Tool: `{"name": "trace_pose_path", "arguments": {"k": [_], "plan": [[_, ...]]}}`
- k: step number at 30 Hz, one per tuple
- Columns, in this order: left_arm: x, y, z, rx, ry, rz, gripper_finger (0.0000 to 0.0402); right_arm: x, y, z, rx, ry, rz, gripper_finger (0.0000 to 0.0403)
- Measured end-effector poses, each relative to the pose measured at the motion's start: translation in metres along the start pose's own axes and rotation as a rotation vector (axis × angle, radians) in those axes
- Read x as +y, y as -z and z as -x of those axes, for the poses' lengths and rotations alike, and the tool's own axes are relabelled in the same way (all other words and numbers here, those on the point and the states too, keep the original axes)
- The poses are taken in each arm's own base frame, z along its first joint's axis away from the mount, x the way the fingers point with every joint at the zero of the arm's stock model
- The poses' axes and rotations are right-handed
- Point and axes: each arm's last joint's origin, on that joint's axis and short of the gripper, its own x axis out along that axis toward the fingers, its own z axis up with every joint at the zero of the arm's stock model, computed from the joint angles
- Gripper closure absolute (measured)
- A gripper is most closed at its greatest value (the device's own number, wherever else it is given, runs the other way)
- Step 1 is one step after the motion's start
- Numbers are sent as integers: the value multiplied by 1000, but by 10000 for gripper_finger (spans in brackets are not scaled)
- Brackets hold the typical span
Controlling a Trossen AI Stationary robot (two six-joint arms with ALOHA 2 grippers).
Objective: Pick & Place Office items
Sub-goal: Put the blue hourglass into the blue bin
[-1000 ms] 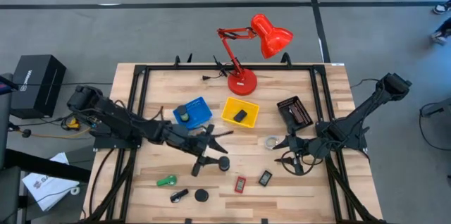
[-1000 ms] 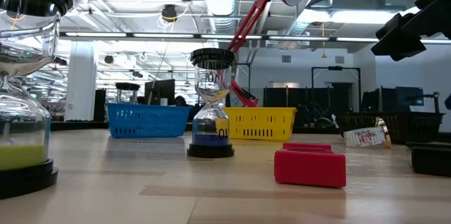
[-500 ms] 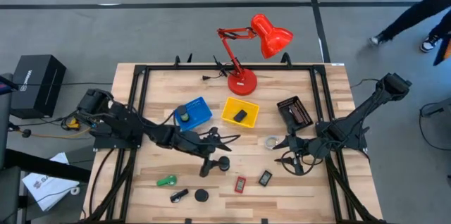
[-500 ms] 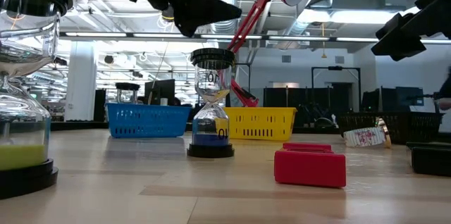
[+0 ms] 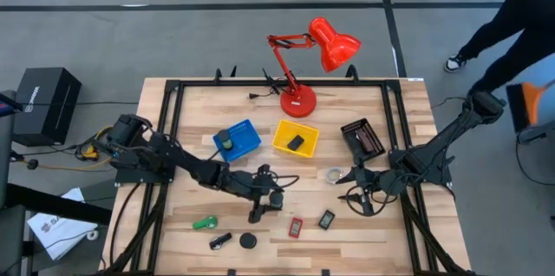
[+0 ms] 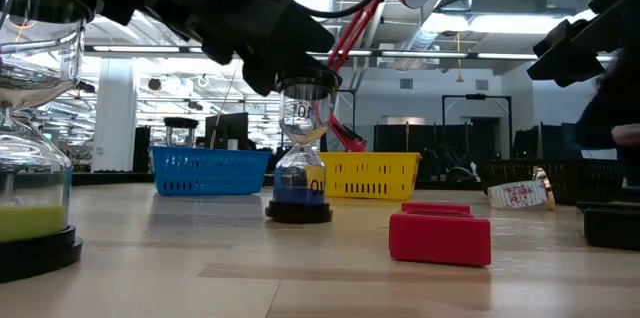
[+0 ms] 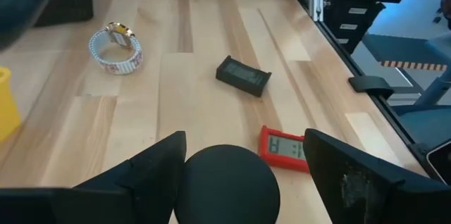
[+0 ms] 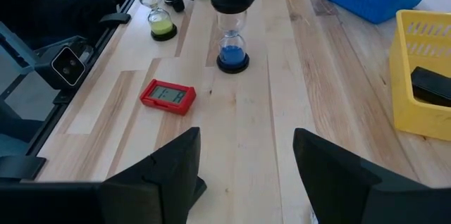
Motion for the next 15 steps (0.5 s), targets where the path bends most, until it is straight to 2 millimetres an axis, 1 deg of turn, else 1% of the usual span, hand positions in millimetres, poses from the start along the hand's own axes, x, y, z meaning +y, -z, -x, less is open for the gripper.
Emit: {"name": "trace_pose_path", "arguments": {"k": [5, 9, 12, 15], "plan": [[1, -4, 2, -21, 1, 4, 118, 0, 0, 0, 0, 0, 0, 184], [-2, -12, 7, -59, 7, 6, 118, 0, 0, 0, 0, 0, 0, 184], [-2, -12, 8, -54, 6, 7, 118, 0, 0, 0, 0, 0, 0, 184], [-1, -7, 5, -25, -1, 5, 118, 0, 0, 0, 0, 0, 0, 184]]}}
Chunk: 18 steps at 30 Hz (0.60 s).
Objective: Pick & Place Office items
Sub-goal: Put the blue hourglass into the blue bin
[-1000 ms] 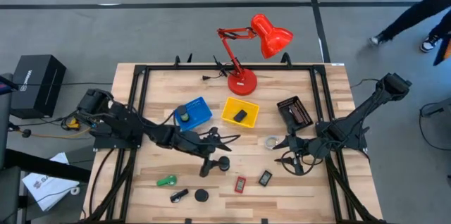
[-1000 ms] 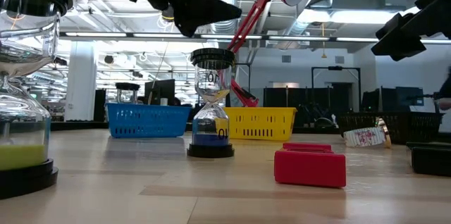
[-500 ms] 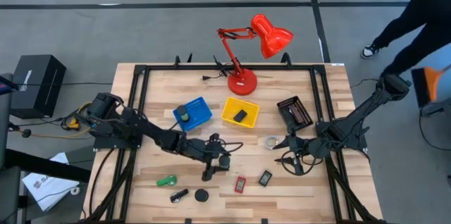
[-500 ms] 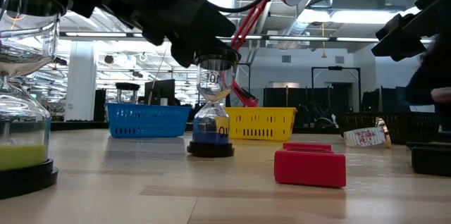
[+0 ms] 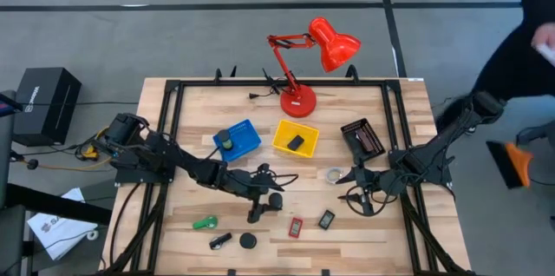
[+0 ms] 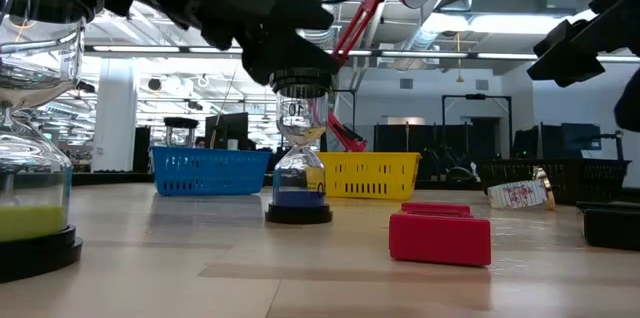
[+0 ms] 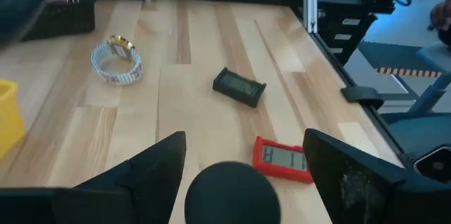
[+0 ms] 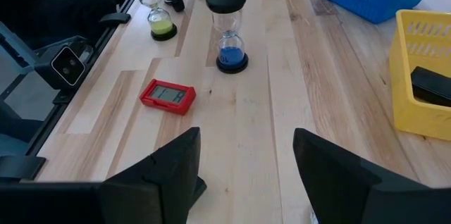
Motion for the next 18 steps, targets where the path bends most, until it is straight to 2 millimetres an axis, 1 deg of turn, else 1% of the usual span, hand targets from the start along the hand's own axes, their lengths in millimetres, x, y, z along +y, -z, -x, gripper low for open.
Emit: {"name": "trace_pose_path", "arguments": {"k": [9, 18], "plan": [[2, 17, -11, 61, -14, 7, 118, 0, 0, 0, 0, 0, -1, 184], [2, 17, -11, 58, -27, 5, 122, 0, 0, 0, 0, 0, 0, 184]]}}
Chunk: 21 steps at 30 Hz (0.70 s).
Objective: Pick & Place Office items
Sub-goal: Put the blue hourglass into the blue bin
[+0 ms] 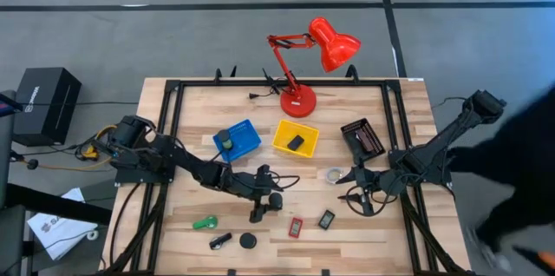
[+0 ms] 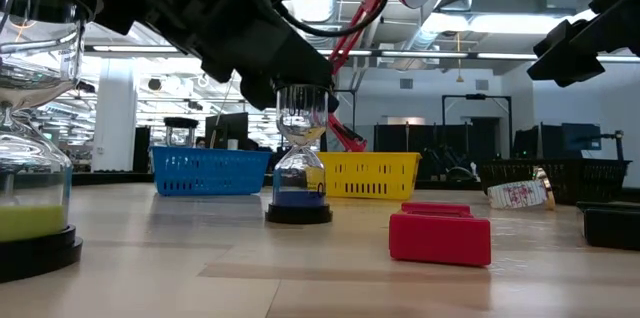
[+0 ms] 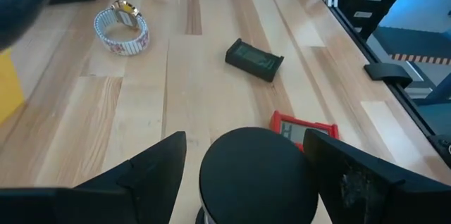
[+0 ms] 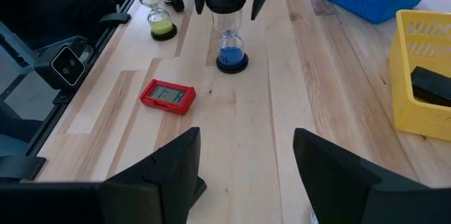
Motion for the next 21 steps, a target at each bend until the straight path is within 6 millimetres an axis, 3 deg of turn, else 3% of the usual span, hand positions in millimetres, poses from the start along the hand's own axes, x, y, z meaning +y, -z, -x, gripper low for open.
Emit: {"name": "trace_pose_path", "arguments": {"k": [9, 17, 21], "plan": [[0, 3, -1, 27, -1, -58, 145, 0, 0, 0, 0, 0, 0, 184], [0, 3, -1, 28, 0, -57, 190, 0, 0, 0, 0, 0, 0, 184], [0, 3, -1, 28, 0, -58, 191, 0, 0, 0, 0, 0, 0, 184]]}}
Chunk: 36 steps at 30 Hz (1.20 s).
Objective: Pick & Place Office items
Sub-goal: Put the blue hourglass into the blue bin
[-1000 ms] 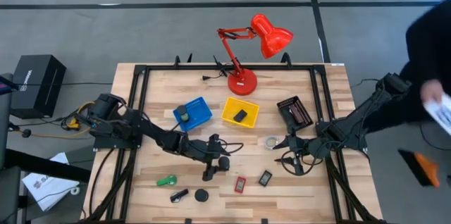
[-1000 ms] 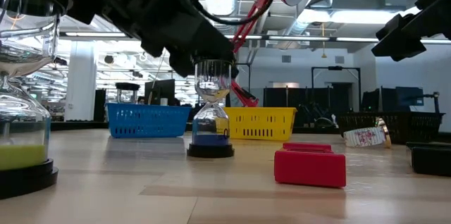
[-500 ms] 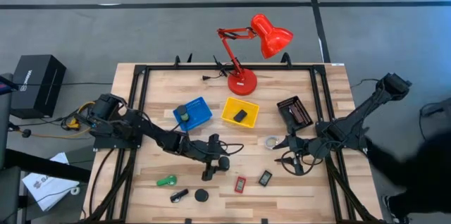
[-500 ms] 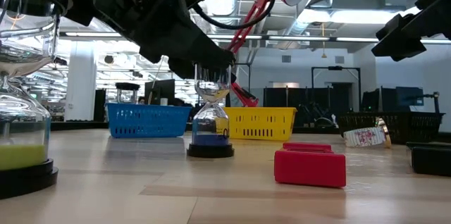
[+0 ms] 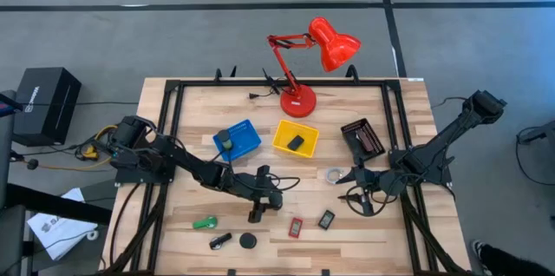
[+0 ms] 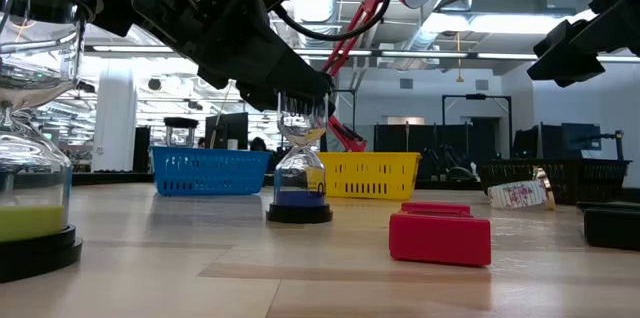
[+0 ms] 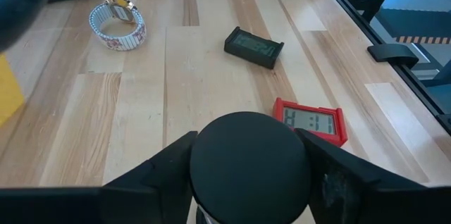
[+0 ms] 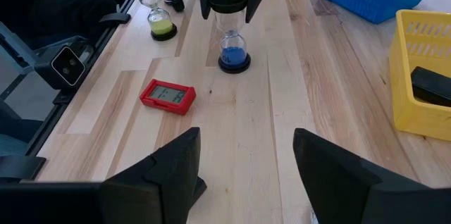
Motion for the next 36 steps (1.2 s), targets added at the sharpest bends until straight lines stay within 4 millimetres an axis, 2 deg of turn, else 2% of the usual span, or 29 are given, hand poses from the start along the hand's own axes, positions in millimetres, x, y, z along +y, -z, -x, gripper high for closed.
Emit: {"name": "trace_pose_path", "arguments": {"k": [5, 13, 18, 24, 28, 32, 36], "plan": [[0, 0, 0, -2, -5, 0, 176, 0, 0, 0, 0, 0, 0, 184], [4, -1, 0, -7, -45, 10, 198, 0, 0, 0, 0, 0, 0, 184], [8, -1, -1, -9, -61, 17, 173, 0, 0, 0, 0, 0, 0, 184], [14, -7, 3, -24, -74, 58, 199, 0, 0, 0, 0, 0, 0, 184], [21, -24, 18, -69, -90, 91, 198, 0, 0, 0, 1, 1, 0, 184], [28, -41, 42, -85, -111, 101, 181, 0, 0, 0, 1, 1, 0, 184], [37, -51, 70, -54, -211, 106, 196, 0, 0, 0, 2, 1, 0, 184]]}}
